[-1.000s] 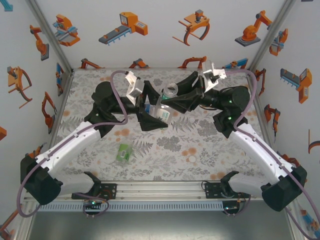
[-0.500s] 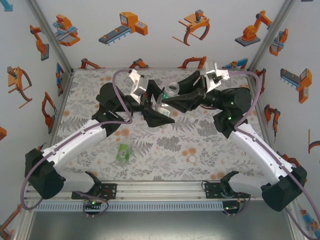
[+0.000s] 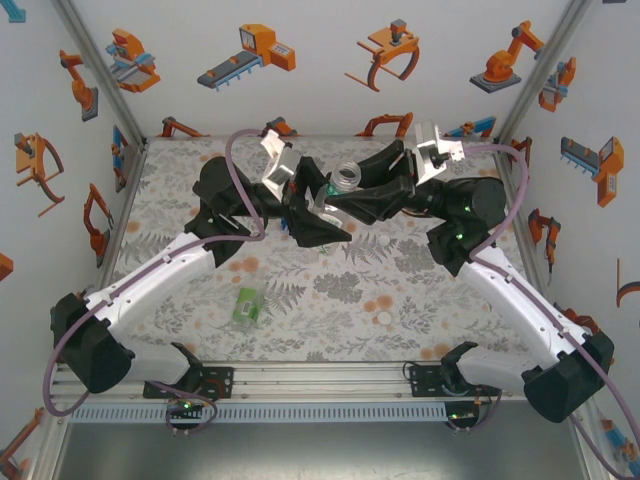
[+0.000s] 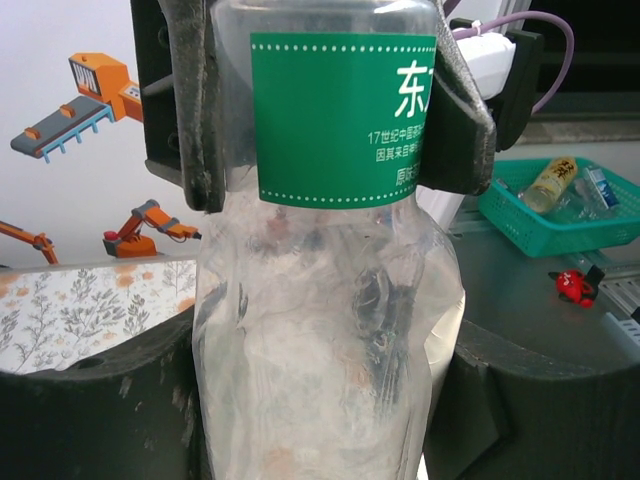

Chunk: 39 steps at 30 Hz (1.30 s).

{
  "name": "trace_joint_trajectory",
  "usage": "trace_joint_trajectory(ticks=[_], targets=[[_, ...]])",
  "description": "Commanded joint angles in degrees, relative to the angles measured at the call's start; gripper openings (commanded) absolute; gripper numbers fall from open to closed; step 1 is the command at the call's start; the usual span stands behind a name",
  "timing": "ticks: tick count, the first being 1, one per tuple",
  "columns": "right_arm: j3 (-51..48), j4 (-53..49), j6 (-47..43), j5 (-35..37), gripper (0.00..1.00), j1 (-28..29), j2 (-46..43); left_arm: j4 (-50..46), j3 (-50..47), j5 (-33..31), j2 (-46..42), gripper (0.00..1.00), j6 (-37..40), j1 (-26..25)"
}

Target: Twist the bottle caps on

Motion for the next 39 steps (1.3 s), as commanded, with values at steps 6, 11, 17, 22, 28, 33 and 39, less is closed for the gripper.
trace_joint_trajectory(ticks=[6,11,17,22,28,33,39], targets=[[-1.8,1.3,0.1,2.8,0.46,0.4,-1.7,-6.7,1.9,-3.0,-1.0,0.35,4.4,0.1],[-2.6,-2.6,-3.0,6.9,0.84,0.4,-3.4,-15.9,2.3,-6.7,-2.8,0.25,10.4,0.4],[-2.7,-12.3,-9.3,12.2,0.96,0.4,-6.7,-26.8,4.4,-9.5,-3.8,0.08,14.4,2.4],[-2.3,-22.8,-14.6,18.5,0.96,0.4,-9.7,-39.1,7.0,-8.3,-4.4,0.00,20.6,3.9],[-2.2,-36.1,-18.1,31.6,0.94,0.4,-12.6,-28.9,0.5,-2.4,-5.9,0.00,15.1,9.2],[0.5,-50.6,-18.5,42.5,0.91,0.3,-12.3,-15.5,-5.3,1.7,-7.3,0.00,5.2,13.4],[0.8,-62.6,-16.0,51.7,0.86,0.2,-9.9,-20.3,-5.6,3.3,-7.4,0.00,6.8,17.6]])
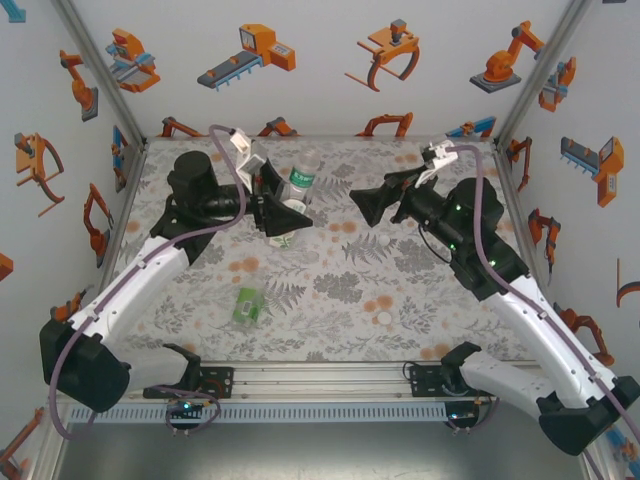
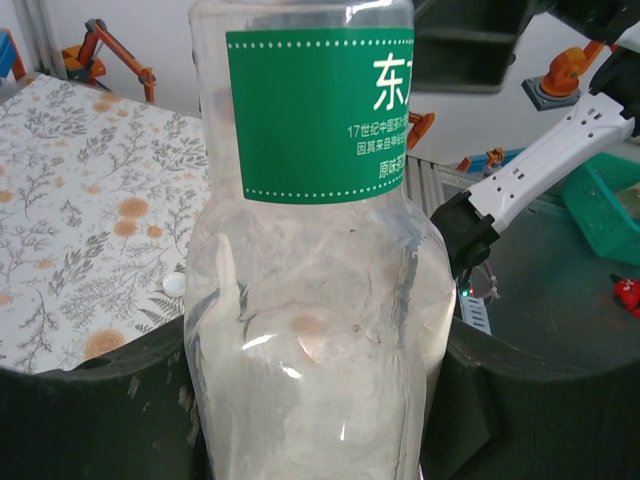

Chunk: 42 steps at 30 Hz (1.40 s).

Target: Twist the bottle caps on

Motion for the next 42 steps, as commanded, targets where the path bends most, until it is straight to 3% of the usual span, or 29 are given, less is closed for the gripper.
trace_joint_trajectory(ticks=[1,4,8,14,18,23,34,42], targets=[[2.4,-12.2,1.8,9.8,0.86,0.1,2.0,-2.4,0.7,2.7,-1.7,0.00,1.3,2.4],[3.3,-19.1,4.7,14.5,0.85,-0.4,4.8,-14.1,2.7,-0.6,-2.3,0.00,8.8,4.9],[3.1,-24.5,8.3,15.1,0.81,-1.3,8.9,-25.5,4.0,-7.2,-3.1,0.00,18.1,7.8],[3.2,-30.7,12.8,13.6,0.72,-1.8,16.1,-30.7,-0.3,-15.7,-6.0,0.00,28.6,9.7],[6.5,-37.4,16.5,12.1,0.59,-1.8,23.5,-25.3,-6.1,-18.1,-8.8,0.00,29.5,10.0],[3.4,-37.3,20.2,10.2,0.55,-1.0,27.0,-26.5,-6.1,-20.5,-8.6,0.00,30.2,10.1],[-4.6,-39.4,22.7,11.4,0.54,-0.7,27.2,-25.3,-8.5,-24.9,-10.3,0.00,29.3,10.2],[-15.1,-36.8,30.4,11.2,0.57,5.4,22.1,-26.0,-8.0,-25.8,-9.4,0.00,30.3,10.1]])
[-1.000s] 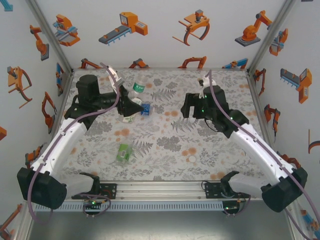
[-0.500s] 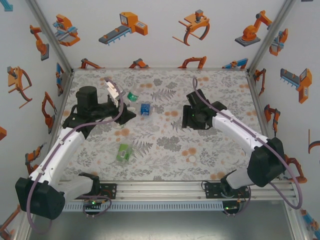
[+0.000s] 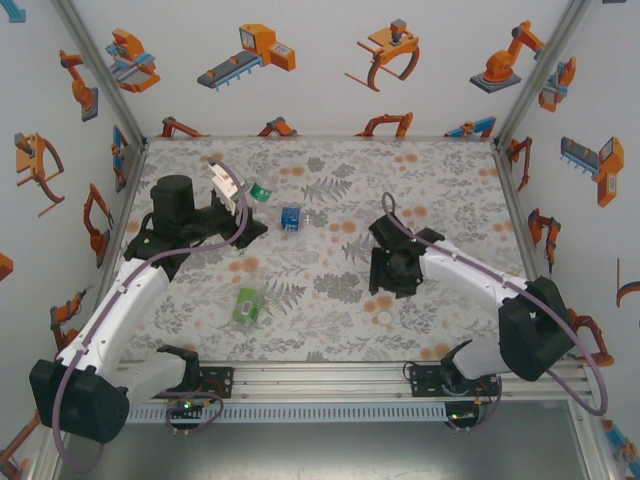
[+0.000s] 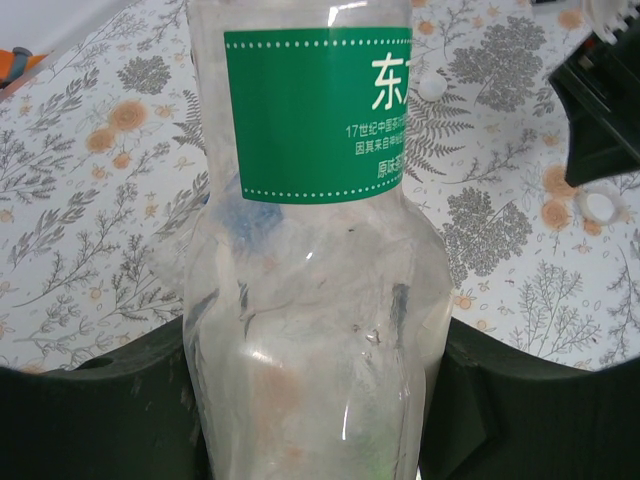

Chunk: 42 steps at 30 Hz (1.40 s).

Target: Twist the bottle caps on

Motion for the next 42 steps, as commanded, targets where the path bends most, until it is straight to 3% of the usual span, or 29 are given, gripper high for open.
trace_joint_trajectory(ticks=[1,8,22,42], targets=[[-4.0,0.8,6.0,0.5,0.57,3.2,-2.9,0.3,0.1,-0.1,0.0,0.00,1.6,0.2],[-8.6,3.9,10.7,2.8,0.56,7.9,-3.0,0.0,0.4,0.0,0.9,0.00,1.8,0.3],[-9.6,5.7,10.2,6.0,0.54,8.0,-0.9,0.0,0.7,0.0,1.9,0.00,2.0,0.3],[-9.5,7.1,9.3,4.9,0.40,8.0,-0.1,0.1,0.8,0.1,2.9,0.00,1.8,0.3]])
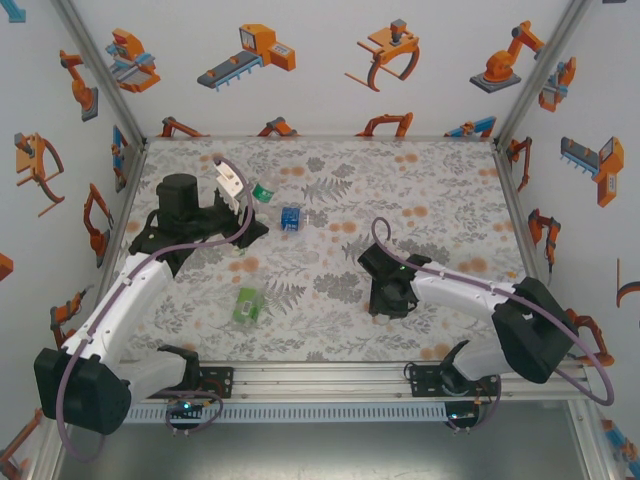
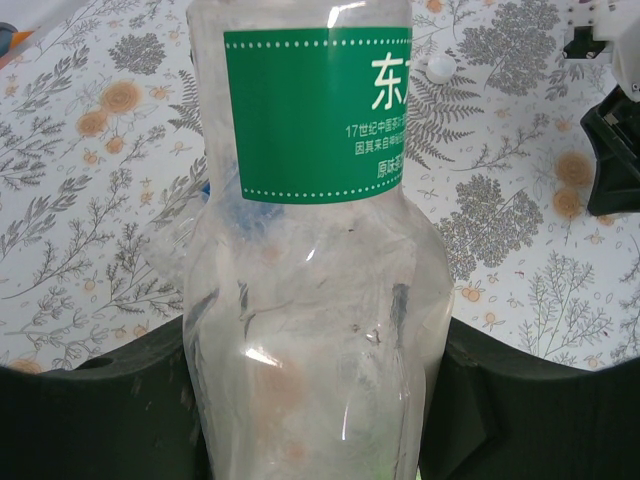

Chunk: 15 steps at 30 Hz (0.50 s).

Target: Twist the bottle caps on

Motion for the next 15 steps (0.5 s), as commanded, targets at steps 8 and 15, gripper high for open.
trace_joint_trajectory(ticks=[8,15], targets=[[6.5,-0.4,-2.9,1.1,0.39,0.2,3.1,-0.6,0.8,-0.4,-0.1,0.00,1.4,0.3],[17.2,-0.4,-8.3,1.1,0.39,-0.3,12.3,-1.0,0.9,-0.6,-0.3,0.01,1.8,0.3]])
